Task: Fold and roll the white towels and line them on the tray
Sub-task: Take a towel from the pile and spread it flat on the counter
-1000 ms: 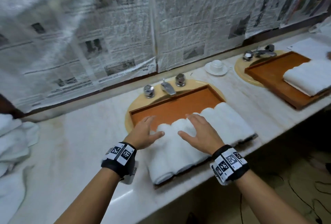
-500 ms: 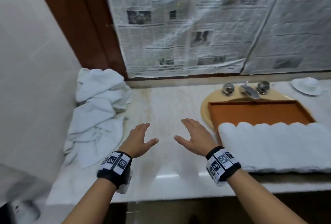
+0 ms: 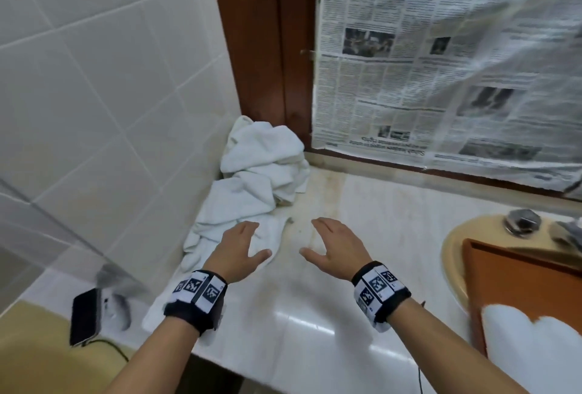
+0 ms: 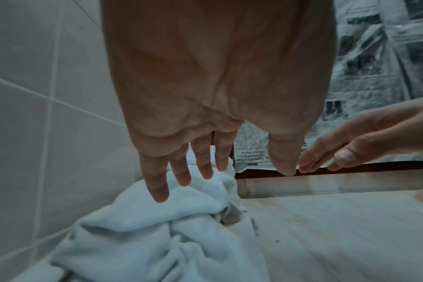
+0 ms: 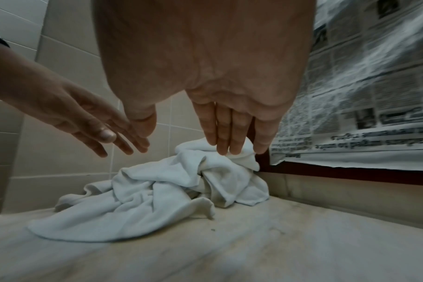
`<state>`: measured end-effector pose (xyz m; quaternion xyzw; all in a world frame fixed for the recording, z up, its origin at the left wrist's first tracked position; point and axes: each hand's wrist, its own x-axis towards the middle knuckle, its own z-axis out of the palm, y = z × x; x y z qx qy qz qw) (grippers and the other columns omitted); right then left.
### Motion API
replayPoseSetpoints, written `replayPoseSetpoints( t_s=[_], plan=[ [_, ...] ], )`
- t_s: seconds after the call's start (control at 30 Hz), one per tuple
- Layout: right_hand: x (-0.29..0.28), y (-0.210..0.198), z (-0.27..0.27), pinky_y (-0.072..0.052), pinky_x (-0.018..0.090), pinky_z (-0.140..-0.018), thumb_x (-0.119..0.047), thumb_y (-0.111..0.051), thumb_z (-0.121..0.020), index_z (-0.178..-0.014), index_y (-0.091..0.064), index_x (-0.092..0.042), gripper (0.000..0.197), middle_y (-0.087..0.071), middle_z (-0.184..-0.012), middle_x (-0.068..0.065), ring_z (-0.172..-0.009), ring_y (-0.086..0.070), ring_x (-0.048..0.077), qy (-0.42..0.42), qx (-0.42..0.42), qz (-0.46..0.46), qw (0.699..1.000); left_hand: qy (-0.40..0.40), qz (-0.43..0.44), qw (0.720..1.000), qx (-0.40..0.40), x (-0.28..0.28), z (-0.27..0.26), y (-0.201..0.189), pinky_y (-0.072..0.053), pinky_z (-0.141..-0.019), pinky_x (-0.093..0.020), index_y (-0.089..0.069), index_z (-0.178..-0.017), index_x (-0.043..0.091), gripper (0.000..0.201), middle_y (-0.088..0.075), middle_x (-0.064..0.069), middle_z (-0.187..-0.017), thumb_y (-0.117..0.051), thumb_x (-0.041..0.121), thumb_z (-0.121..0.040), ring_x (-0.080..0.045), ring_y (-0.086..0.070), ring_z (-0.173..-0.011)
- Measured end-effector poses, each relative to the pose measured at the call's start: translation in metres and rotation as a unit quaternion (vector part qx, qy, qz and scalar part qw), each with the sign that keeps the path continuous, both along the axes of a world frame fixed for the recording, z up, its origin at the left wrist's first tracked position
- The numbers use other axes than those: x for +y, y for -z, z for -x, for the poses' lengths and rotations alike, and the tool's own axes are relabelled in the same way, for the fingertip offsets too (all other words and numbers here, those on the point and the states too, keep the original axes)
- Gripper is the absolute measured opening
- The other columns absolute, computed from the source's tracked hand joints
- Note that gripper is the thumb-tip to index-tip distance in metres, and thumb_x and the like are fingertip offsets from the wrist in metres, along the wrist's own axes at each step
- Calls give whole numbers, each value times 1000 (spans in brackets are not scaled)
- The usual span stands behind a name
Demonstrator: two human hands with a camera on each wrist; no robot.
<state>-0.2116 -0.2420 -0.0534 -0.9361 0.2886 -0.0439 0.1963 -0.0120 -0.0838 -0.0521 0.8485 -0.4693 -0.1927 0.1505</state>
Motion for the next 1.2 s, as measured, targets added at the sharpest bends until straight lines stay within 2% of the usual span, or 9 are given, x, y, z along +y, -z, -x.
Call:
replayPoseSetpoints(
  t_s=[0.23, 0.43, 0.5, 0.63, 0.73, 0.83, 0.97, 1.07, 1.2],
  plan=[
    [-27, 9, -75, -36, 34, -107, -57, -53, -92, -146, -39, -14, 71, -43, -148, 4, -133, -41, 23, -71, -21, -12, 997, -56, -11, 998, -29, -11, -44, 13, -29, -115, -39, -34, -150, 14, 74, -32, -3, -155, -62, 49, -91, -26, -29, -143],
    [-55, 20, -143, -45, 39, -94, -46, -57, -92, -136, -47, -15, 55, -49, -134, 3, -125, -44, 25, -29, 19, -85, 996, -98, -47, 992, -71, -30, -76, 22, -31, -115, -44, -27, -153, 18, 73, -18, -2, -163, -58, 49, -94, -26, -19, -148],
    [-57, 32, -161, -46, 38, -88, -43, -59, -91, -123, -54, -14, 44, -54, -123, 4, -115, -50, 26, -1, 19, -102, 995, -88, -49, 992, -73, -35, -85, 25, -30, -115, -44, -27, -153, 17, 74, -18, -3, -163, -58, 48, -94, -27, -21, -147],
    [-48, 46, -173, -46, 37, -72, -28, -60, -92, -86, -56, -9, 21, -63, -90, 8, -86, -58, 29, 35, -73, -170, 982, -70, -20, 994, -79, -38, -90, 22, -31, -115, -41, -27, -153, 16, 73, -21, -4, -162, -58, 46, -94, -27, -22, -146],
    [-32, 37, -160, -47, 38, -72, -21, -61, -93, -83, -56, -4, 21, -65, -80, 10, -79, -59, 29, 16, -157, -176, 972, -52, 27, 995, -76, -35, -91, 9, -34, -113, -42, -29, -153, 17, 71, -25, -4, -160, -59, 43, -94, -29, -27, -144],
    [-21, 16, -130, -40, 34, -69, -21, -61, -93, -86, -56, -6, 17, -61, -80, 4, -78, -53, 23, -35, -198, -145, 969, -6, 95, 992, -79, -34, -98, -10, -39, -109, -48, -35, -151, 28, 64, -34, -3, -154, -50, 48, -91, -30, -37, -137],
    [-9, -15, -80, -43, 28, -67, -21, -63, -93, -80, -53, -20, 16, -53, -69, -9, -67, -50, 13, -64, -217, -161, 961, 183, 116, 975, -52, -48, -81, -36, -35, -109, -38, -40, -146, 44, 52, -44, 0, -146, -41, 45, -94, -20, -41, -134],
    [1, -31, -49, -42, 22, -62, -22, -62, -94, -81, -58, -20, 13, -55, -67, -8, -62, -50, 9, -53, -181, -146, 971, 279, 85, 956, 34, -57, -55, -48, -39, -106, -33, -60, -132, 34, 39, -60, 5, -131, -55, 34, -93, -11, -52, -122],
    [24, -36, -11, -40, 17, -62, -24, -63, -94, -88, -65, -18, 8, -62, -73, -6, -65, -53, 4, 7, -183, -168, 969, 267, 57, 960, 63, -47, -28, -53, -49, -89, -37, -69, -104, 30, 22, -67, 10, -102, -69, 42, -86, -8, -58, -96]
  ],
)
